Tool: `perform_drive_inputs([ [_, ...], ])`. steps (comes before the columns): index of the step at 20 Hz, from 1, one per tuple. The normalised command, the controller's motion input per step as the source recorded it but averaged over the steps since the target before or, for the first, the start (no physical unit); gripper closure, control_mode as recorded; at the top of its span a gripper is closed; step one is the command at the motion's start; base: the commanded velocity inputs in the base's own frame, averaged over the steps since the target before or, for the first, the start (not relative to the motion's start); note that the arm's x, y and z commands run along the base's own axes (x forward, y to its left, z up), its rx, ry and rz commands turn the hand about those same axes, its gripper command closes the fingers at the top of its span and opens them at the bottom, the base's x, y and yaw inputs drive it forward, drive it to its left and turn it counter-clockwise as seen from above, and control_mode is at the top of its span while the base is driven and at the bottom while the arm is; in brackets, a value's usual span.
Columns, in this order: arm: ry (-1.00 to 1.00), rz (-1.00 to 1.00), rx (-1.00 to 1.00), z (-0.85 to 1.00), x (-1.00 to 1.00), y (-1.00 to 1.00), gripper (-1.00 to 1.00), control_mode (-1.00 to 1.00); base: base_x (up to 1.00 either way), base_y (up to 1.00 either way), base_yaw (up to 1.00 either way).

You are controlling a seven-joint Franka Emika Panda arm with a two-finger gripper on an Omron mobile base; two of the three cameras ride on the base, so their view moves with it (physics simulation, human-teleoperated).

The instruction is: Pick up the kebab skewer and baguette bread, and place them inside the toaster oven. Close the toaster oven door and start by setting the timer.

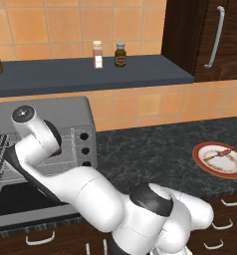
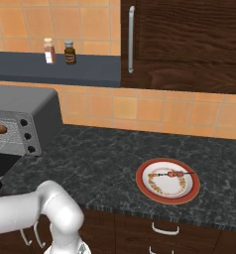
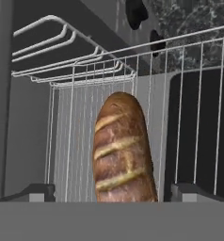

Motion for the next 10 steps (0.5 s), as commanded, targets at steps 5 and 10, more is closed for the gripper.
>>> perform_drive_inputs([
  [5,0.01,0.0,-0.01,0.45,-0.63,-0.48,-1.0,-1.0,0.0,0.0,0.0],
  [10,0.04,0.0,0.0,0.24,-0.33,-0.95,-1.0,-1.0,0.0,0.0,0.0],
])
